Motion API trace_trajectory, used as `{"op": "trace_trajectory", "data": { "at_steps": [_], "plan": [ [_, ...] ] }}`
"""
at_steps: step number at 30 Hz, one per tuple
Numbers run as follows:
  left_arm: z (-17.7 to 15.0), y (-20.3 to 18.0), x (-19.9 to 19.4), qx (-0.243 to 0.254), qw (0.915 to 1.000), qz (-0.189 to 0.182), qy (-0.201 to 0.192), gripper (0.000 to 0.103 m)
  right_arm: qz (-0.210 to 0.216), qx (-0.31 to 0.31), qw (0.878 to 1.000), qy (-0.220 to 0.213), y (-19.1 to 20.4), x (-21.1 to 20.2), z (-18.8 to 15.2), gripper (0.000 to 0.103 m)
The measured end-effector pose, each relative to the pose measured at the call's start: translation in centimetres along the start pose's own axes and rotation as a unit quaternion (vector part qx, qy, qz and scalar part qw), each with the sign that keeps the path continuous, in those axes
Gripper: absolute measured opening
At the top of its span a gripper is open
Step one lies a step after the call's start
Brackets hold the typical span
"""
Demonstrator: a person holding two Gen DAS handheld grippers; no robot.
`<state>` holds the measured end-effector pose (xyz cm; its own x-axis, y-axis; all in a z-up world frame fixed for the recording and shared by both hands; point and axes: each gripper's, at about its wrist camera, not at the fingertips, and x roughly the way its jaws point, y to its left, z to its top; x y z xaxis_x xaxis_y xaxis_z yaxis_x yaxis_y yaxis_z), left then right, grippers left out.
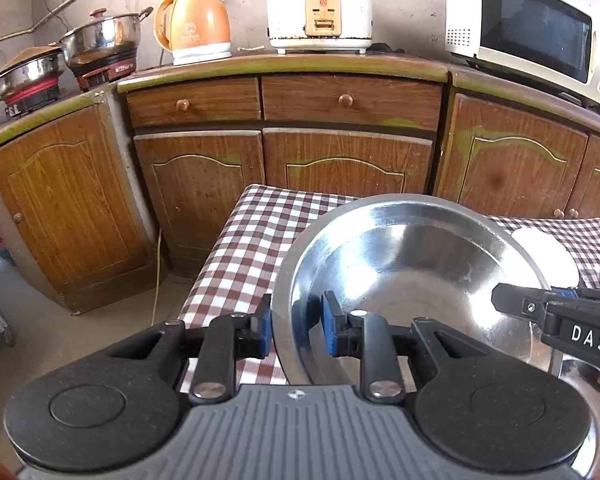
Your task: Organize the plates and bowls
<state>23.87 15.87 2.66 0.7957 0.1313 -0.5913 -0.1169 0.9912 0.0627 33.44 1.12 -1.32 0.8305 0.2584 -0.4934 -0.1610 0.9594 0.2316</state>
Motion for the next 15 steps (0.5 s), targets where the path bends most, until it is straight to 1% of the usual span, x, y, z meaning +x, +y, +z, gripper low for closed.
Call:
{"op": "trace_trajectory", "data": {
  "at_steps": [9,10,15],
  "plan": [
    [-1.3,0.3,-3.2,-0.009,0.9999,0.005,-0.005,0.026,0.005,-0.004,1.0,-0.006,1.3,-3.7,-1.3,0.019],
    [-1.4,0.3,-3.5,-0.011,0.9999,0.011,-0.007,0.026,0.005,-0.005,1.0,-0.007,1.5,-4.1,-1.4,0.019],
    [-1.9,0.1,-4.9,-0.011,0.9997,0.017,-0.013,0.026,0.005,-0.007,1.0,-0.009,2.0,-5.6,-2.2,0.019]
  ]
}}
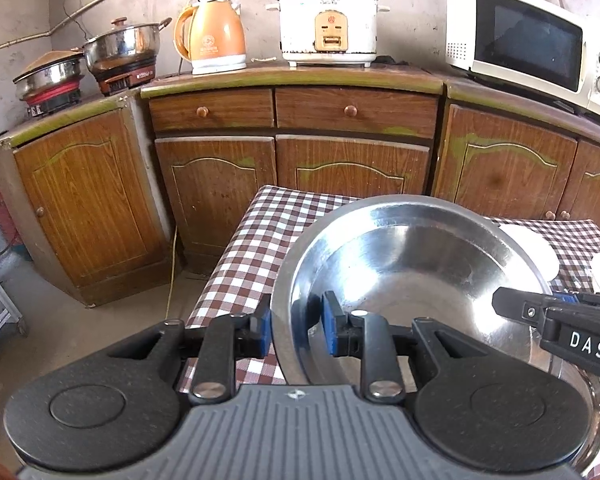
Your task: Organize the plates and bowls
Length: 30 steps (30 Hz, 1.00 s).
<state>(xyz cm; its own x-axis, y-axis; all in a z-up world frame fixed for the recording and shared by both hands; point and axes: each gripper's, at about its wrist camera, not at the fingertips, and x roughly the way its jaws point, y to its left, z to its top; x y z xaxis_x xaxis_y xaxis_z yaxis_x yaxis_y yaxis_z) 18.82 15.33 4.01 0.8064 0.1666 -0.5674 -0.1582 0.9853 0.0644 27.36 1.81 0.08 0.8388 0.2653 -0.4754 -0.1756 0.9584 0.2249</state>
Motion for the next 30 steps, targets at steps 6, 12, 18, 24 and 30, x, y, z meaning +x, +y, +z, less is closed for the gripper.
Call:
{"op": "trace_trajectory", "data": {
  "at_steps": [6,12,18,24,30],
  "plan": [
    [-0.7,0.3,-1.4,-0.009,1.0,0.003,0.0,0.026,0.003,-0.005,1.0,-0.001,0.6,-1.4,-0.5,0.019],
    [-1.3,0.4,-2.8,-0.013,0.9998,0.01,-0.004,0.026,0.004,-0.01,1.0,-0.004,1.4,-2.8,-1.2,0.019],
    [-1.6,0.6,-3.9,-0.013,0.9998,0.014,-0.006,0.026,0.008,-0.009,1.0,-0.005,1.9,-3.9,-1.8,0.019],
    [-2.3,0.8,-4.9,-0.016,0.9997,0.017,-0.008,0.026,0.01,-0.01,1.0,-0.006,2.2,-4.9,-2.4,0.019],
    [-2.9,0.9,-5.6,-0.019,0.9997,0.016,-0.007,0.026,0.011,-0.014,1.0,-0.007,2.6,-6.0,-3.2,0.019]
  ]
}}
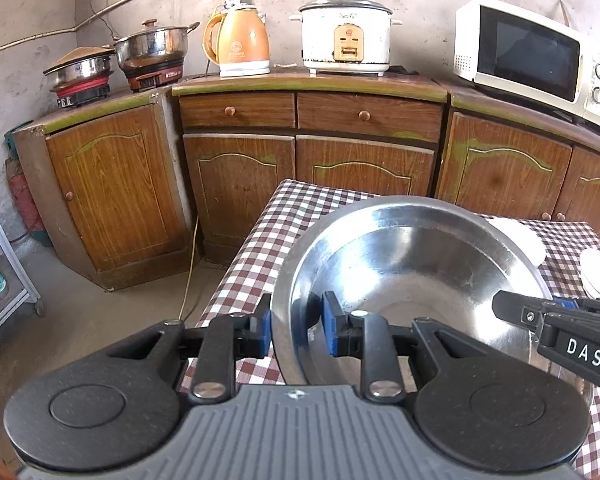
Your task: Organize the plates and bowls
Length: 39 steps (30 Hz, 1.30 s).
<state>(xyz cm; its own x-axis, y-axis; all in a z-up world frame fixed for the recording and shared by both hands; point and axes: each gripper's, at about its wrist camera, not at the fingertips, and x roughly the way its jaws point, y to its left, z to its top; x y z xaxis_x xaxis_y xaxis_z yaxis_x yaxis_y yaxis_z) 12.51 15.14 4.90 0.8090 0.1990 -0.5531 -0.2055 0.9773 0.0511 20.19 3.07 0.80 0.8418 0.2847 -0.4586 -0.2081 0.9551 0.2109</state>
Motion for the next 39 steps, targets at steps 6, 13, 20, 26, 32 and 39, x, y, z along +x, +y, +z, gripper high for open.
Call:
{"op": "trace_trajectory", "data": {
  "at_steps": [6,13,20,26,32,39],
  "plan": [
    [-0.5,0.2,-0.7,-0.001,1.0,0.002,-0.003,0.026,0.001,-0.001,1.0,-0.001,0.3,-0.9,-0.5,0.019],
    [-1.0,0.3,-1.6,-0.005,1.0,0.003,-0.003,0.026,0.002,-0.004,1.0,-0.003,0.7,-1.9,-1.2,0.019],
    [-1.6,0.5,-2.4,-0.007,0.9999,0.01,-0.005,0.026,0.004,-0.004,1.0,-0.004,0.9,-2.7,-1.8,0.019],
    [-2.2,0.6,-2.8,-0.01,0.9999,0.01,-0.003,0.026,0.007,-0.003,1.0,-0.004,1.0,-3.3,-2.7,0.019],
    [-2.5,0.5,-3.0,-0.008,0.9999,0.01,-0.004,0.026,0.008,0.001,1.0,-0.004,1.0,-4.0,-3.4,0.019],
    [-3.5,0.0,-3.5,-0.004,1.0,0.008,-0.003,0.026,0.005,0.0,1.0,-0.006,0.7,-4.6,-4.2,0.019]
  ]
}}
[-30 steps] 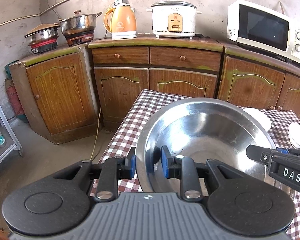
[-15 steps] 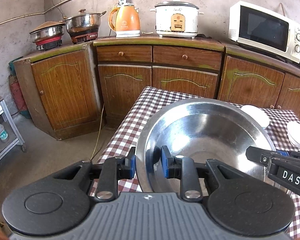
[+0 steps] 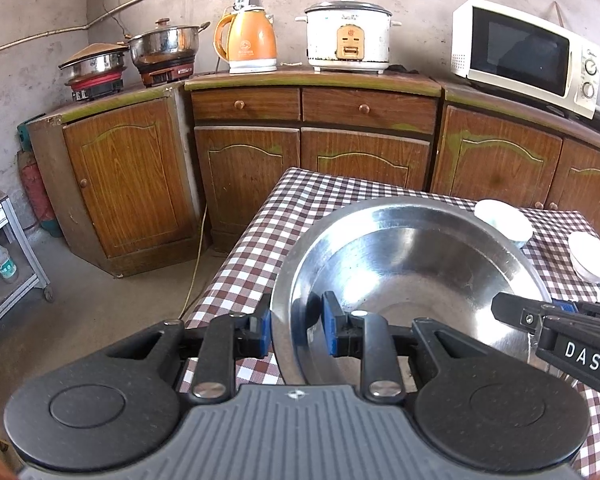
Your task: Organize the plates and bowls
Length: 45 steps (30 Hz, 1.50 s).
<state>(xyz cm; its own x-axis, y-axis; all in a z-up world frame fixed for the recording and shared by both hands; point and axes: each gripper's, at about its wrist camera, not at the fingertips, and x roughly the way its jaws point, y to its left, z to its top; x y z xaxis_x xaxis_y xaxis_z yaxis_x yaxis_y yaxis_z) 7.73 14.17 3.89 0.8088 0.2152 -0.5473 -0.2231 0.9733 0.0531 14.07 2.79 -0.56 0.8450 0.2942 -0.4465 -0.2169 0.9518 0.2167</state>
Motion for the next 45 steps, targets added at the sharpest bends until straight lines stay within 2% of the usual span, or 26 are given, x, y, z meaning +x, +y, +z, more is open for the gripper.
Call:
{"op": "trace_trajectory", "data": {
  "at_steps": [45],
  "plan": [
    [-4.6,-1.7,-1.0,0.003,0.9988,-0.037,0.032,0.027,-0.033,0.002,0.999,0.005,-2.4,-3.0,-5.4,0.019]
  ]
}}
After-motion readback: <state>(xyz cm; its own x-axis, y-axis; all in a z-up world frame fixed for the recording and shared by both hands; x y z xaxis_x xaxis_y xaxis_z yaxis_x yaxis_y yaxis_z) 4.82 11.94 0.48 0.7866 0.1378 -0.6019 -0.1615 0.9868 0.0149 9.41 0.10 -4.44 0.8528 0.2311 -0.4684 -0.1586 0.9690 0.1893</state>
